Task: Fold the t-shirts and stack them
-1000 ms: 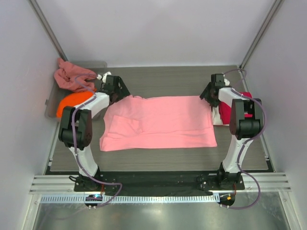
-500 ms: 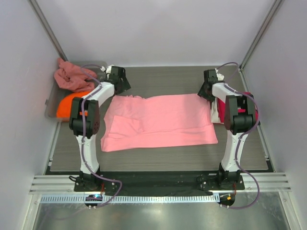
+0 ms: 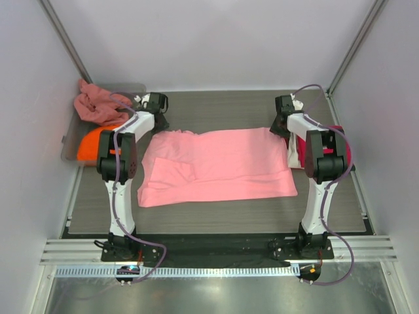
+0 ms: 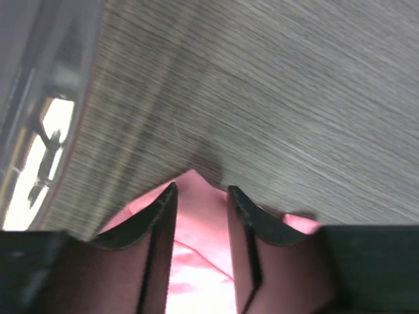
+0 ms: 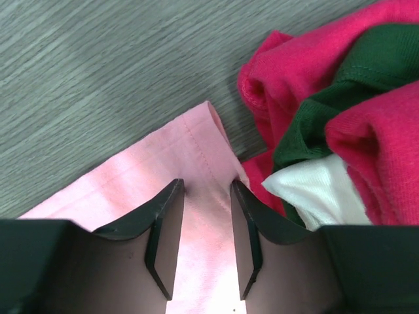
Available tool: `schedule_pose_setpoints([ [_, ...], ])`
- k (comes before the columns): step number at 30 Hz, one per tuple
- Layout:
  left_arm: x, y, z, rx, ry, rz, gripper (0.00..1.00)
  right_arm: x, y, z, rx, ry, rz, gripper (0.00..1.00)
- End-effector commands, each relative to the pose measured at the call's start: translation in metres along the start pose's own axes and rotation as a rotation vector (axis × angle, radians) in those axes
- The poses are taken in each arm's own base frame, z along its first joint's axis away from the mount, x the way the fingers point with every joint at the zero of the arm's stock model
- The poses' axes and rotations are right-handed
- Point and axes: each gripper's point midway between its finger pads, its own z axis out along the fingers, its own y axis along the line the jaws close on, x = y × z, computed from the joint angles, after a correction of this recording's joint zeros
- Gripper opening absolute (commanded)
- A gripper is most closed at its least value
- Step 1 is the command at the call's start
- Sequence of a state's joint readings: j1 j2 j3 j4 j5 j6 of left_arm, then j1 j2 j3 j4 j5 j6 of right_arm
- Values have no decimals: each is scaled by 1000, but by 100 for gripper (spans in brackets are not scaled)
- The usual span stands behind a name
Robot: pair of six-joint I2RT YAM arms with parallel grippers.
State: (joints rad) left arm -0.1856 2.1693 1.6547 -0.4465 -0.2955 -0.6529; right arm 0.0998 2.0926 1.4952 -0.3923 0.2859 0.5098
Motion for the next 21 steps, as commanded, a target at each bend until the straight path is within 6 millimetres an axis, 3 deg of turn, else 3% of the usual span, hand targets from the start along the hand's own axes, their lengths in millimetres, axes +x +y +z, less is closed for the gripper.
schedule_pose_setpoints([
  [1,-9,-1,-3,2,-14,-4,31,0,11,-9,-38,-1,-4,43],
  [2,-8,0,-3,1,-14,-5,28,-4,11,-12,-38,-13,-2,52],
  [5,-11,2,-4,3,-19,-6,12,-14,12,-18,-38,-40,2,59],
  [6,-12,4,-5,0,-20,-7,1,-21,12,-21,-37,-57,5,59],
  [12,-17,15,-8,-12,-30,-32,0,-37,16,-25,-37,-96,-4,61],
  [18,-24,29,-10,-26,-43,-52,0,-40,24,-14,-44,-89,-16,57],
  [21,-25,30,-11,-23,-43,-52,0,-45,26,-14,-46,-98,-19,61],
])
